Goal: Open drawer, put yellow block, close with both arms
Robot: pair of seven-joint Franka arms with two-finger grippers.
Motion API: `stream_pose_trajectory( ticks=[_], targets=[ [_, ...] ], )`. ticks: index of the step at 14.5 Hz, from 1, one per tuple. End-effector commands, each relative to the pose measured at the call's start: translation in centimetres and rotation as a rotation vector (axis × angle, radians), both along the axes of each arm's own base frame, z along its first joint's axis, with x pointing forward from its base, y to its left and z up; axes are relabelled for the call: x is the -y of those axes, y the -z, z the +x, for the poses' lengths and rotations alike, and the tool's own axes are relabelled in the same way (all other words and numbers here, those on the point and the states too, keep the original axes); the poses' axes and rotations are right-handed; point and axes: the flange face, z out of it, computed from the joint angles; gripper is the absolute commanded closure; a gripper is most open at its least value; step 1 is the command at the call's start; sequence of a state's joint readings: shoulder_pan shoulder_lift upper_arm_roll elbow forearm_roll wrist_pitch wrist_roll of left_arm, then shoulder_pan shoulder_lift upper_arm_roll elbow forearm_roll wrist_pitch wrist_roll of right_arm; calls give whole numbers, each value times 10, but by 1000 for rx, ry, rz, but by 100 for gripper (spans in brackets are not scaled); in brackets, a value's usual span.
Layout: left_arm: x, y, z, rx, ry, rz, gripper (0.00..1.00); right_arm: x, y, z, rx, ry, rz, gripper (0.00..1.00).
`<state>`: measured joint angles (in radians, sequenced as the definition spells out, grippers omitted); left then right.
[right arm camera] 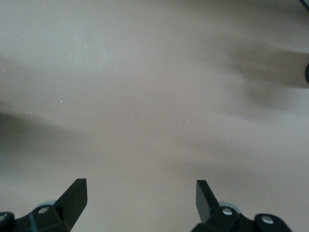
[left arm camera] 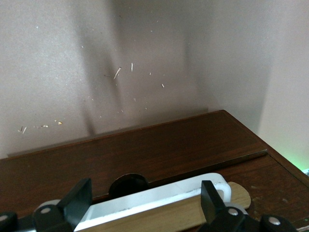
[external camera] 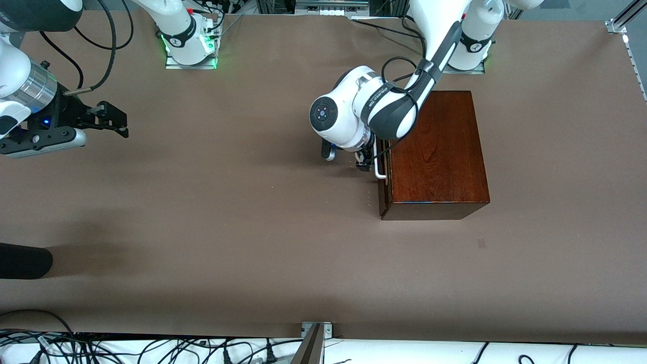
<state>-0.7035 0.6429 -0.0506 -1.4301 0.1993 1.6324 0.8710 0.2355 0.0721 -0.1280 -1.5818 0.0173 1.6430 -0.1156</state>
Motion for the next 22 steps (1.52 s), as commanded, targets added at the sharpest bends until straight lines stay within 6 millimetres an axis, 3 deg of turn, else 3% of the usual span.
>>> stream_pose_trajectory(
  ticks=[1, 4, 6, 9, 12, 14, 15, 18, 20, 22],
  targets=[
    [-4, -28, 1, 56, -32, 17, 0, 1, -5, -1, 5, 16, 1, 0],
    [1, -84, 1, 143, -162, -54, 0, 2, -4, -1, 2, 17, 0, 0],
    [-10, -136, 10, 222, -228, -103, 0, 3, -4, -1, 3, 19, 0, 0],
    [-83, -222, 60, 303, -389, -210, 0, 2, -3, -1, 0, 17, 0, 0],
    [-161, -267, 87, 318, -515, -222, 0, 6, -4, 0, 6, 19, 0, 0],
    [-199, -300, 91, 311, -586, -192, 0, 6, -3, -1, -3, 23, -1, 0],
    [-214, -313, 92, 318, -618, -179, 0, 7, -2, -1, -4, 27, -1, 0],
    [-293, -326, 109, 344, -751, -172, 0, 7, -2, -1, -6, 28, -1, 0],
    [-345, -315, 107, 341, -873, -147, 0, 7, -2, -1, -6, 28, -1, 0],
    [-385, -319, 100, 404, -1105, -209, 0, 6, -2, -1, -5, 27, -1, 0]
  ],
)
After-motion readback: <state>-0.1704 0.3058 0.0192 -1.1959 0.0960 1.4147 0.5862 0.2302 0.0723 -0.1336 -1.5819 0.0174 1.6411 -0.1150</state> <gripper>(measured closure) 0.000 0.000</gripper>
